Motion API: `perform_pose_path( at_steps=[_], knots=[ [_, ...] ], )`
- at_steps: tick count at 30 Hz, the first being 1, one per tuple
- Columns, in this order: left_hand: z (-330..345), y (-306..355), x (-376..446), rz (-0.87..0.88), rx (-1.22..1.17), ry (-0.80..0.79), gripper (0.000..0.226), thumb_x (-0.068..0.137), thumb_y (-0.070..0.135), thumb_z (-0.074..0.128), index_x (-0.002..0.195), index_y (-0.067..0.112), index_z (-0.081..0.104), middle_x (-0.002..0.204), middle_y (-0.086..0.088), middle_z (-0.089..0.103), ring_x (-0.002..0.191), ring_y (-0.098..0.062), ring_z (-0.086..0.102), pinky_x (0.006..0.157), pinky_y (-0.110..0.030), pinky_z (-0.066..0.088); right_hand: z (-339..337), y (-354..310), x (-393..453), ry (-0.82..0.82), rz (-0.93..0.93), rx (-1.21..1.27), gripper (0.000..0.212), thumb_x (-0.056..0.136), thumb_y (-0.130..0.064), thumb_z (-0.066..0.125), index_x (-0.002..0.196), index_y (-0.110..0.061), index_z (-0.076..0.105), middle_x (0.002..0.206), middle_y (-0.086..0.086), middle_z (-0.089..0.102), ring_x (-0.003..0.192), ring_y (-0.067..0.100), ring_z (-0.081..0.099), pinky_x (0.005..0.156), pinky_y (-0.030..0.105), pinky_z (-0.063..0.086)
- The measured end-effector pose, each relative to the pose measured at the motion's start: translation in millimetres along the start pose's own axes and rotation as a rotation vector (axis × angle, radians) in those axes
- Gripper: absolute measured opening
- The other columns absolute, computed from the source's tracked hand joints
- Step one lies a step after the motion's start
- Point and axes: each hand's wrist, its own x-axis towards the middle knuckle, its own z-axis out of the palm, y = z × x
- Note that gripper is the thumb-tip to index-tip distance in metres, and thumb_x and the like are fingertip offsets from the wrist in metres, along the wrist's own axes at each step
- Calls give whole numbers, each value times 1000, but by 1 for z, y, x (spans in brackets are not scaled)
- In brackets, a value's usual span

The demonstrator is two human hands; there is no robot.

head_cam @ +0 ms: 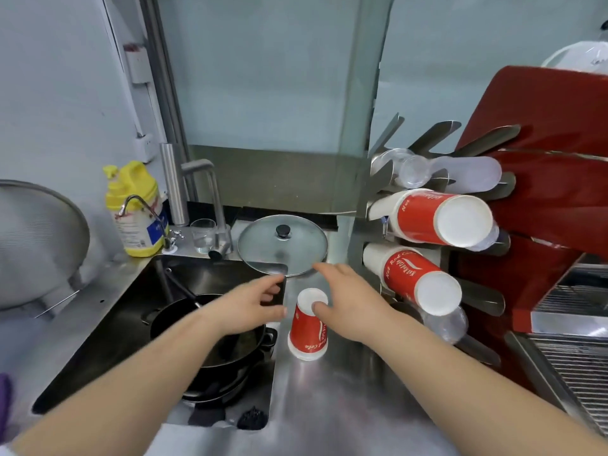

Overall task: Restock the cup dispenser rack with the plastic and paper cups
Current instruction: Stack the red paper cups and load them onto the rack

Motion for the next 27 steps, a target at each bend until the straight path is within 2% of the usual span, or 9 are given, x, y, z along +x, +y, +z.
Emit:
perform_pose_path(
  at_steps=[3,4,5,7,10,15,19,24,27],
  knots=[
    [29,-9,10,-13,-92,7,63,91,11,69,137,33,31,111,24,48,93,19,52,75,5,38,17,9,11,7,43,38,73,86,-32,58,147,-28,20,150,4,29,135,24,36,106,41,38],
    [36,-14,14,-24,-125,10,65,90,11,71,138,32,31,113,22,48,93,23,52,75,6,37,22,11,15,4,57,44,73,86,-32,58,148,-27,19,151,4,28,136,24,34,107,40,36],
    [44,-22,20,-26,-144,20,73,88,17,74,146,28,31,124,16,49,105,19,52,85,3,38,27,14,18,-5,69,48,73,86,-32,57,148,-27,18,151,4,27,137,24,32,108,38,35],
    [54,-32,28,-65,-163,16,97,77,38,81,155,30,25,147,6,42,133,-4,45,109,-21,39,36,18,26,-29,77,61,75,86,-34,58,149,-26,17,153,4,24,139,25,29,111,37,32],
    [65,-52,46,-61,-139,-20,113,62,55,80,156,34,21,148,9,37,140,-11,38,117,-38,35,47,23,36,-81,120,94,79,84,-38,59,149,-24,17,153,3,24,139,24,28,110,38,32],
    [81,-78,66,-48,-143,-35,103,59,57,81,148,27,38,142,5,46,133,-10,47,112,-36,42,61,27,50,-132,187,105,83,80,-40,62,149,-25,18,151,1,26,137,24,31,108,37,35],
    [94,-91,71,-39,-147,-18,86,61,52,83,137,35,46,132,8,55,122,-3,54,105,-35,47,67,28,51,-129,215,147,78,81,-38,64,147,-25,23,147,1,34,131,23,39,104,34,38],
    [106,-82,70,22,-135,25,72,64,44,81,129,37,52,120,12,57,113,1,53,95,-19,44,72,29,51,-99,217,166,79,80,-39,65,147,-27,23,145,0,36,130,22,41,104,33,38],
    [109,-78,68,34,-162,49,63,66,44,83,122,39,55,115,10,60,109,-5,58,95,-31,51,70,28,48,-77,212,172,77,80,-38,64,146,-28,24,146,-2,36,130,21,40,104,31,38]
  ],
)
